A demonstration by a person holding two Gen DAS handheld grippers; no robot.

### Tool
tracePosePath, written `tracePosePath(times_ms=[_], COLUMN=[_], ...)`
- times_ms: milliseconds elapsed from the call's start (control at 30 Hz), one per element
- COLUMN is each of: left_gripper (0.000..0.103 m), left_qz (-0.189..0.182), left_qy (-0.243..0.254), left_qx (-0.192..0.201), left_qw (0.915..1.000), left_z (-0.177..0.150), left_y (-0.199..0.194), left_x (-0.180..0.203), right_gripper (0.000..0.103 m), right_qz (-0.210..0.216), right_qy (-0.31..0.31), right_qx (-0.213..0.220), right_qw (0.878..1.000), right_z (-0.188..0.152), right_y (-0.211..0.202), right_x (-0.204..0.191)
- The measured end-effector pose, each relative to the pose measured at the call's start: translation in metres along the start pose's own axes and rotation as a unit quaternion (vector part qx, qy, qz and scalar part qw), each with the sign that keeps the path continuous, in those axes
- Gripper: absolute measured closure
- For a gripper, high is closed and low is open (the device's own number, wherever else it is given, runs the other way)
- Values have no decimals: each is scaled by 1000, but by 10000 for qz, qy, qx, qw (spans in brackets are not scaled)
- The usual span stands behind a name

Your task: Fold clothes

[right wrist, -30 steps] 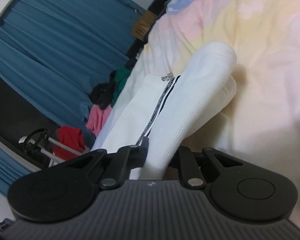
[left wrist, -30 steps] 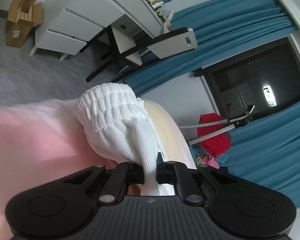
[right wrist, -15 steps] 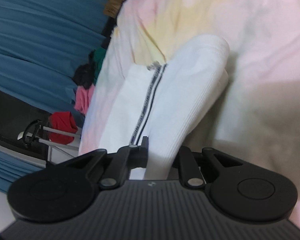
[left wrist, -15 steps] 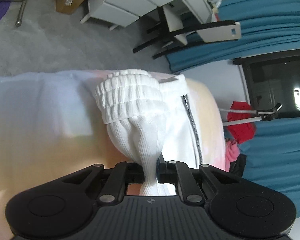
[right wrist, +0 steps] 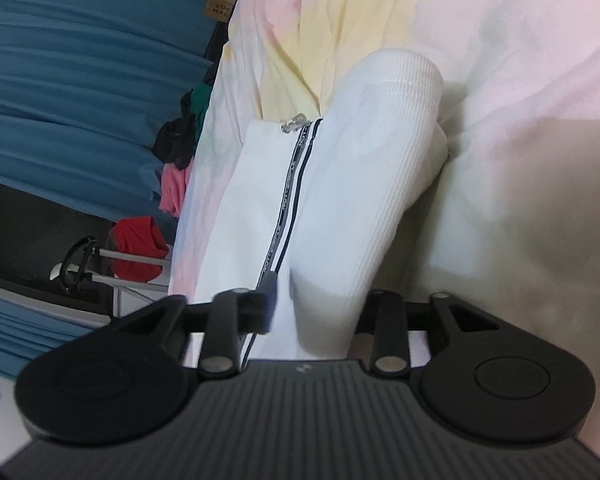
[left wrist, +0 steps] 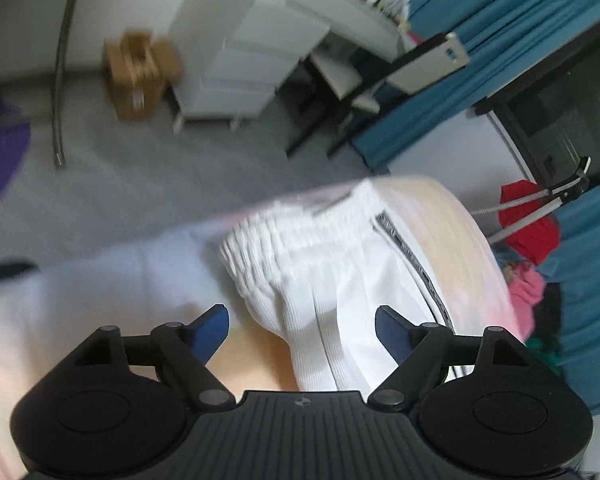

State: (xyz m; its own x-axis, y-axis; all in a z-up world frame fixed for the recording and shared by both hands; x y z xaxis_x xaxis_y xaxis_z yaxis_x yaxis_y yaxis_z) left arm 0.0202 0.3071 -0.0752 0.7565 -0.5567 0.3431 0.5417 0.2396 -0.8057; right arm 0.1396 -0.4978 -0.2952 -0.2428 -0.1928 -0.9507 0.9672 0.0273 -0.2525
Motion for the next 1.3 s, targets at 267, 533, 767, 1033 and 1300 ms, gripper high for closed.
tracePosePath(times_ms=[267, 533, 767, 1033, 1300], left_gripper=[16, 16, 16, 16, 16], left_qz=[-196, -508, -508, -495, -406], left_qy=[1140, 3118, 3925, 4322, 4462], left_qx=[980, 1321, 1284, 1219, 933], left_qw=[9884, 9395, 9093, 8921, 8891], left_z=[-30, -125, -198, -227, -225], left_y=[-45, -40, -12, 26, 47], left_x=[71, 190, 242, 251, 250], right_gripper=[63, 62, 65, 66, 72], right_qz=[116, 107, 7, -170, -371], right_qy=[-312, -562, -842, -1008, -1609], right_qx=[276, 530, 484, 695, 814], right_qw=[9991, 9970, 9953, 9923, 9829], right_z=[13, 18, 20, 19, 16], right_y=[7, 11, 16, 13, 11], right_x=[11, 12, 13, 11, -6])
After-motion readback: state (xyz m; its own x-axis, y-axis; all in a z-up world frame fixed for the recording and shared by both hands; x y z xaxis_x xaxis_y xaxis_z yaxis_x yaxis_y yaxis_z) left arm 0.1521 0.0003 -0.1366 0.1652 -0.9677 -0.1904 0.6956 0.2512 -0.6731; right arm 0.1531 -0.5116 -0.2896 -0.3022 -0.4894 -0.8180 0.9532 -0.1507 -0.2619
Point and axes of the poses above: each gripper's, at about its wrist camera, not at the fingertips, and y roughly the way its jaws point, x to its right, z to its top, the point moved 1 cm from there along y, roughly the way its jaws point, and after that the axes turned 15 degrees about z, right-handed, at the moved point
